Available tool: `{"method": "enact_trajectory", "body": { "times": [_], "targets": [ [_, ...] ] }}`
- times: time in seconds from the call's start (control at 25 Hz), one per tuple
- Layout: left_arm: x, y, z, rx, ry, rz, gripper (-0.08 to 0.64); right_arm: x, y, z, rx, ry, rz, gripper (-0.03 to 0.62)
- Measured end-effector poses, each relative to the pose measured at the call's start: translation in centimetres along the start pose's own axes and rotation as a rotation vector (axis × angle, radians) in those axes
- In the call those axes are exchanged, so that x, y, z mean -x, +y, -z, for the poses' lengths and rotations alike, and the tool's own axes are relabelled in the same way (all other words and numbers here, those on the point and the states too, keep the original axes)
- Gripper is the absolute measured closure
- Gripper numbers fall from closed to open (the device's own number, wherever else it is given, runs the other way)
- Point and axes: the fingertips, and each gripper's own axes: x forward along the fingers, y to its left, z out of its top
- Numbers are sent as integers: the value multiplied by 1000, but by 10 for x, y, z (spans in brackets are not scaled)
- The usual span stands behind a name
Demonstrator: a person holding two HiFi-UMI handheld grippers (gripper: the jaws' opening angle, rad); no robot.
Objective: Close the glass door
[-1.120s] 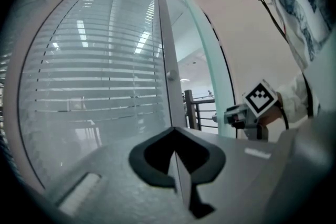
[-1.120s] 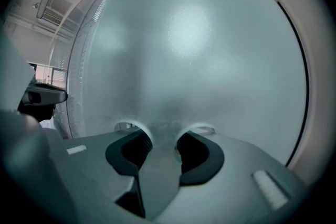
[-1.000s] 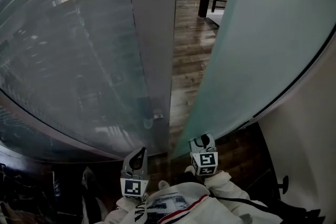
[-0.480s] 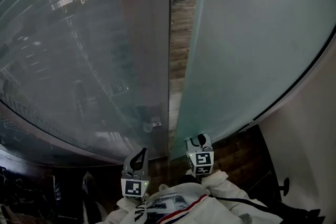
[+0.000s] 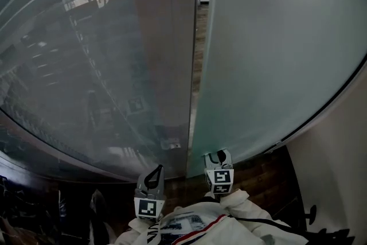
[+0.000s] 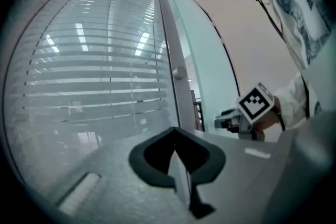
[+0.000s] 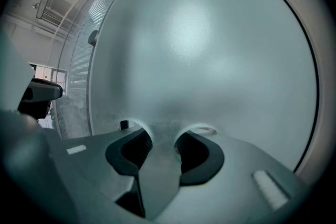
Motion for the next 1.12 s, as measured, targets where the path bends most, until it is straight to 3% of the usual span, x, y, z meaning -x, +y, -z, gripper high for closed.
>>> {"method": "enact_trajectory", "body": {
  "times": [1.12],
  "targets": [
    [2, -1, 2, 16, 30, -37, 561, -43, 4, -15, 32, -34, -17, 446]
  ]
}}
